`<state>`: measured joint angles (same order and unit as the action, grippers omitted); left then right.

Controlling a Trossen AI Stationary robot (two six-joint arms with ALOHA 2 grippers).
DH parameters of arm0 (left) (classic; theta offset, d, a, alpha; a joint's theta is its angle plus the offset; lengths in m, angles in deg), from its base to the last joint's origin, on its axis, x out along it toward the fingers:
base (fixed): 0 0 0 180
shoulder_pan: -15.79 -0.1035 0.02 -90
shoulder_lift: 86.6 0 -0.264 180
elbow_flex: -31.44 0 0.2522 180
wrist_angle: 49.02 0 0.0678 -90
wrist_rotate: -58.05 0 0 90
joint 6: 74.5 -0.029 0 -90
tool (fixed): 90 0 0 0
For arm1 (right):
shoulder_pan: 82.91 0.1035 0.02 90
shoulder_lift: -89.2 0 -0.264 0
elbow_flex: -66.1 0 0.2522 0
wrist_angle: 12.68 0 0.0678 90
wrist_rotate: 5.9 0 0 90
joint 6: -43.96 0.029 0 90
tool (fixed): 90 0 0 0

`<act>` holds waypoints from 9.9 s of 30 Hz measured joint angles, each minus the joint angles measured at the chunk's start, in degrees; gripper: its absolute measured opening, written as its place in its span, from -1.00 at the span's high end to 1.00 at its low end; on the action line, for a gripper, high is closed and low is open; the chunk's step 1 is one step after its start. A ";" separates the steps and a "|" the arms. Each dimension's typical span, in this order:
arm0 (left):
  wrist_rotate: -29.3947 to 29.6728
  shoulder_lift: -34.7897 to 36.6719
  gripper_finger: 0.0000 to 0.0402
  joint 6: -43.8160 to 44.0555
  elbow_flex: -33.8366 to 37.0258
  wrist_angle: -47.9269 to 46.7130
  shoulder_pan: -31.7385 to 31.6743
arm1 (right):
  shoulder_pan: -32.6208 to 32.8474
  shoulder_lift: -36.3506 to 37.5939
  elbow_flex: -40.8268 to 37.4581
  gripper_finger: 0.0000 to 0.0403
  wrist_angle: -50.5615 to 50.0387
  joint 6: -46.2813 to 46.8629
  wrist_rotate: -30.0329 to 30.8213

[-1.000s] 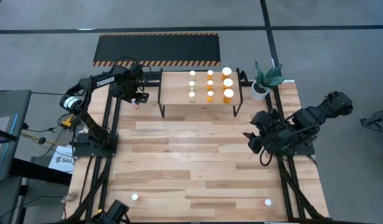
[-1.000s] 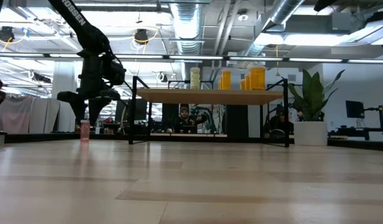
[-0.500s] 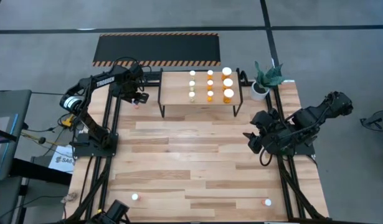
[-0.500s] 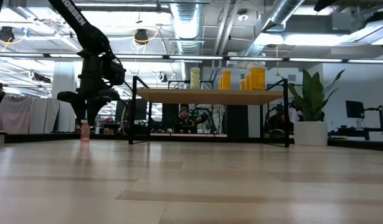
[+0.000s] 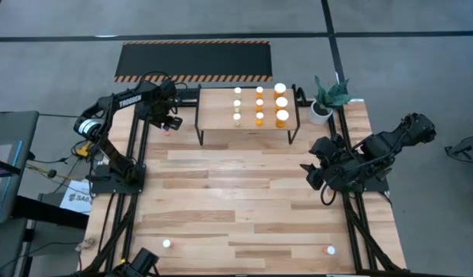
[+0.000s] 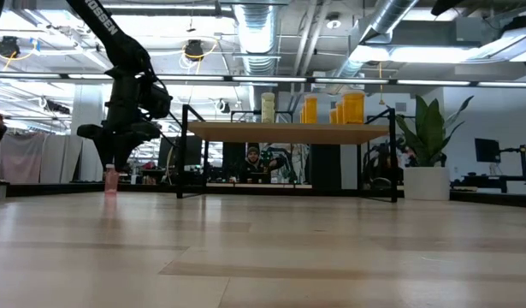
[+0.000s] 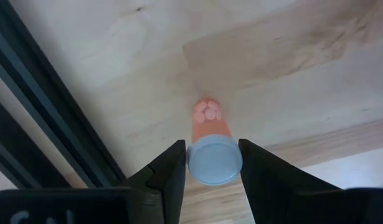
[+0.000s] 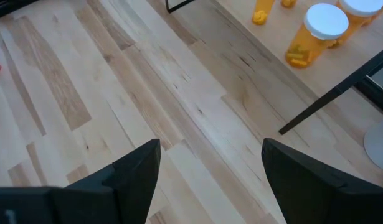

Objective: Pick and place medicine bottles onto shelf by color
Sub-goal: Put the top pink pill bottle to the top on the shelf

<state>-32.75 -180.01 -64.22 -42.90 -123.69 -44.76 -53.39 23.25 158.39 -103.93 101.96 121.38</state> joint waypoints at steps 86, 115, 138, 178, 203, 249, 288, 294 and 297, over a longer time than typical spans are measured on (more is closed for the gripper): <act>-3.90 -5.44 0.45 -2.09 -44.38 -20.47 29.19 | -6.54 0.02 0.02 -0.50 9.09 -10.49 0.04; 2.14 -7.93 0.45 -5.33 -44.35 -17.87 31.61 | -6.54 0.02 0.02 -0.50 9.01 -10.36 0.04; -2.66 -8.02 0.45 -8.52 -46.89 -11.75 24.48 | -6.61 0.02 0.02 -0.50 9.13 -9.91 0.02; 0.07 -24.85 0.45 -12.61 -67.90 -23.77 18.56 | -11.30 0.02 0.02 -0.50 10.32 -13.09 -2.99; -0.92 -24.85 0.45 -12.30 -67.54 -23.52 18.29 | -11.30 0.01 0.02 -0.50 10.32 -13.10 -2.99; -0.96 -24.85 0.35 -11.56 -67.54 -25.38 18.38 | -11.28 0.00 0.02 -0.50 10.32 -13.53 -3.02; -1.72 -17.87 0.27 -19.41 -72.05 -29.18 16.55 | -11.23 0.00 0.00 -0.50 10.71 -14.51 -4.50; -10.43 -11.07 0.27 -33.99 -59.50 -26.08 16.24 | -11.18 0.01 0.00 -0.50 10.71 -14.50 -4.50; -7.92 -6.62 0.26 -39.89 -50.47 -20.24 15.09 | -10.67 0.00 0.00 -0.50 10.71 -14.47 -4.46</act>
<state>-40.67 -186.62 -104.11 -93.37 -143.93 -29.67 -64.06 23.25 158.38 -93.22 87.49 116.93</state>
